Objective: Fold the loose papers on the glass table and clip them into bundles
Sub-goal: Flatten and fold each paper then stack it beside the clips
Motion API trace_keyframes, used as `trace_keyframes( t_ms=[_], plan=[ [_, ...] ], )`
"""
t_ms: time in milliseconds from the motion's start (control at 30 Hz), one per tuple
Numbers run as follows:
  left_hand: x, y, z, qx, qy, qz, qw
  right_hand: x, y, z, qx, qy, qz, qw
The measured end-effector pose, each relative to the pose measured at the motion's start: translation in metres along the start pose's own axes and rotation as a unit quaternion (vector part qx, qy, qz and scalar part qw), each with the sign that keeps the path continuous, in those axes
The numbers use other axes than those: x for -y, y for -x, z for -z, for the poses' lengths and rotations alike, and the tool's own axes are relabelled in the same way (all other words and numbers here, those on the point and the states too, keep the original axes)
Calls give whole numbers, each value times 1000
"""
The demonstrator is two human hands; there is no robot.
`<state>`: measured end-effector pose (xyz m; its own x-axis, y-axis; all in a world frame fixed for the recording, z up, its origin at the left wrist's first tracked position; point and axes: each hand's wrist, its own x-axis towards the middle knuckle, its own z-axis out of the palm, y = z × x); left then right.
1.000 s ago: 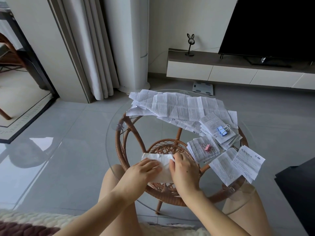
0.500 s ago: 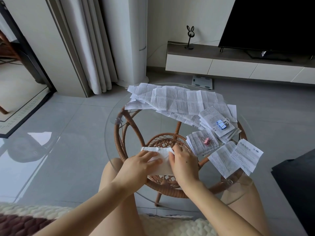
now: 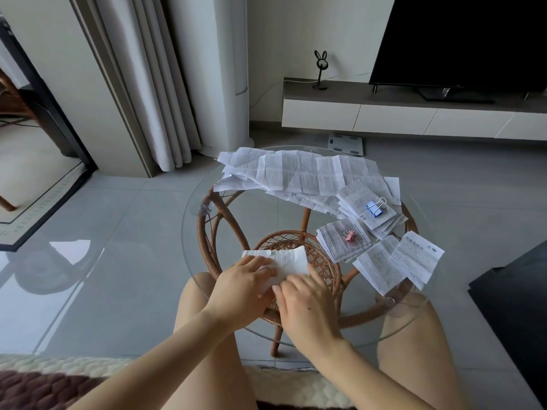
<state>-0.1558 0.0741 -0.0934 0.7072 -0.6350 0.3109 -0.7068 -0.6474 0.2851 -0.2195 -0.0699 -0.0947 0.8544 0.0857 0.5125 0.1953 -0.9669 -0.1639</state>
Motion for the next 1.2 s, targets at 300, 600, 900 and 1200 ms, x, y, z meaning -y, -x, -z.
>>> trace_keyframes(
  t_ms=[300,600,900,1200],
  plan=[
    [9,14,-4,-5,-39,-17,999,-49,22,2,-17,4,77,997],
    [2,1,9,30,-107,-31,993,-42,21,27,74,-11,136,988],
    [-15,5,28,56,-58,8,997,-72,-4,33,165,2,162,973],
    [-17,43,30,145,-79,-37,986,-51,32,41,161,-2,221,962]
  ],
)
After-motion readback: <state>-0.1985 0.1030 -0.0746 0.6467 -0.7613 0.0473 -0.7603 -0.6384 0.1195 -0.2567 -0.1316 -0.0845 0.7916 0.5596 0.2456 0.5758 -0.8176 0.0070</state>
